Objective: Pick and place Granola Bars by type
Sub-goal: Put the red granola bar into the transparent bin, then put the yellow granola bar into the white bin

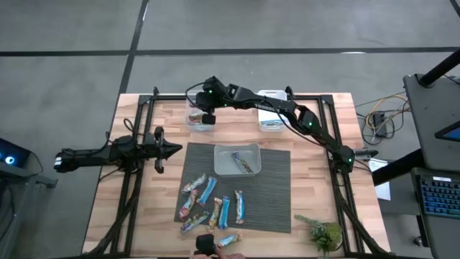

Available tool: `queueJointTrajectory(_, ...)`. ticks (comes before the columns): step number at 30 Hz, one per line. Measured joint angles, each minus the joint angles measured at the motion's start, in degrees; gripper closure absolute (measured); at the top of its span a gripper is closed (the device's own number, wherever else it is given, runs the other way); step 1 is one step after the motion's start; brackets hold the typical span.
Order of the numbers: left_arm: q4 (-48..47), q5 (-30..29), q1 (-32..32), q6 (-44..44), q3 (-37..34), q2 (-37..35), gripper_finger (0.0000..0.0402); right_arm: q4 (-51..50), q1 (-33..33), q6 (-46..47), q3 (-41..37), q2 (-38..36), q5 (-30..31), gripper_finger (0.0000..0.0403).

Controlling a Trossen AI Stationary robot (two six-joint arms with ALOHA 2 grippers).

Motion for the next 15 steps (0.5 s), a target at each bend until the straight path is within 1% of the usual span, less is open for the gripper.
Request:
queueJointTrajectory(9,0.02,0.00,-0.02,0.00,0.00,-0.02,0.0401,-1.09,0.00,1.53,-0.27,0.00,-1.21,0.0279)
queueJointTrajectory(15,0.01,0.01,-0.01,-0.01,0.00,-0.01,0.0401,-1.07,0.00,1.73,-0.27,0.00,-1.17,0.0255)
